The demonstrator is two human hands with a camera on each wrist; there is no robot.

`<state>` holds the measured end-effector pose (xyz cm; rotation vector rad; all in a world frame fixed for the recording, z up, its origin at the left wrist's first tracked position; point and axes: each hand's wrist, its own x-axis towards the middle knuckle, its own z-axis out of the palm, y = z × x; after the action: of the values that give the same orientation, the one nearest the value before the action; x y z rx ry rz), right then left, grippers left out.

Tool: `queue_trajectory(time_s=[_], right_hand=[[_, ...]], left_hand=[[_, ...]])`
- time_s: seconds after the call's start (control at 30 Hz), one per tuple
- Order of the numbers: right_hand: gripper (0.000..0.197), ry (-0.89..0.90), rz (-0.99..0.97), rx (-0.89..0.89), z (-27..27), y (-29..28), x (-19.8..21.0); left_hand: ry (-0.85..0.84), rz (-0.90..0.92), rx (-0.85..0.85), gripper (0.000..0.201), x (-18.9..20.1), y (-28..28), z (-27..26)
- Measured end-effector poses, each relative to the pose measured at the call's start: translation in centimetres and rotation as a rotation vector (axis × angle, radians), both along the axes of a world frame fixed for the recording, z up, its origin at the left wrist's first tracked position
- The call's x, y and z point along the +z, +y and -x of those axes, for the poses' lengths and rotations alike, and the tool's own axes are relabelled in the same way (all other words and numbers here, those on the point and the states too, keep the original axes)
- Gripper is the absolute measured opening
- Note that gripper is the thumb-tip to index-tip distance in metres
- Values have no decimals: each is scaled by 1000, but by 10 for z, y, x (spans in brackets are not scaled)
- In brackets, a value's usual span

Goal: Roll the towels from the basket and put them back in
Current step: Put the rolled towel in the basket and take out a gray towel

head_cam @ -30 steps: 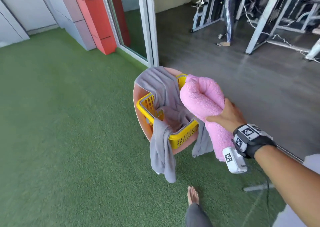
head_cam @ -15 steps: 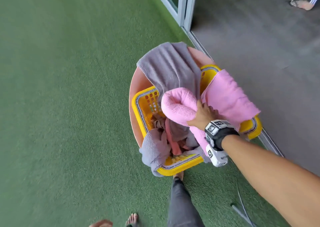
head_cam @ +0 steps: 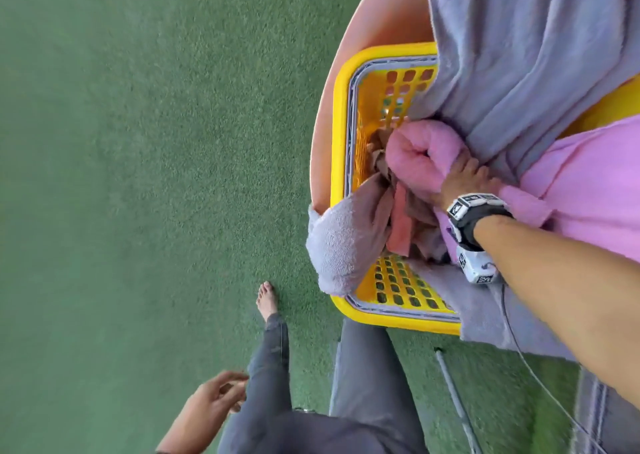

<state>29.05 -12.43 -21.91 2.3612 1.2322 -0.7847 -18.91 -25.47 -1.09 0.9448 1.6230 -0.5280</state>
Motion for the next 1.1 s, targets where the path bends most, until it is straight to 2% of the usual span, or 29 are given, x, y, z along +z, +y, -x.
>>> queue_trajectory(time_s=[0.1,0.13,0.23,0.3,0.37,0.43,0.5,0.67,0.8,0.93,1.03,1.1], right_hand=[[96,-32,-51,-11,7,-1,16],[96,-56,-95,-12,11,-2,21],[79,-116,-202,-81,24,0,61],[68,41,-185,-67,38,1,86],[44,289,-145,17,53,-3,111],[24,483,-184,108,73,-12,132],[17,548,-142,207,92,-23,146],[35,553,-73,299,113,-36,153],[16,499,-186,329,113,-43,140],[9,534,-193,339,106,-42,136],[10,553,-173,320,104,-37,134],[23,539,-186,284,102,-32,130]], left_hand=[[-33,-24,-64,13,-6,-4,-14],[-47,-40,-97,13,-7,-2,-21],[-101,-187,-187,13,-9,18,-52],[-140,-333,-216,14,-8,39,-82],[-225,-511,-263,15,-8,61,-114],[-319,-674,-360,15,-8,79,-143],[-367,-776,-460,20,-10,92,-166],[-296,-904,-590,31,-22,102,-192],[-301,-995,-577,26,-28,97,-193],[-309,-1044,-603,27,-27,94,-190],[-304,-1056,-595,23,-30,100,-190],[-293,-1034,-579,15,-28,104,-192]])
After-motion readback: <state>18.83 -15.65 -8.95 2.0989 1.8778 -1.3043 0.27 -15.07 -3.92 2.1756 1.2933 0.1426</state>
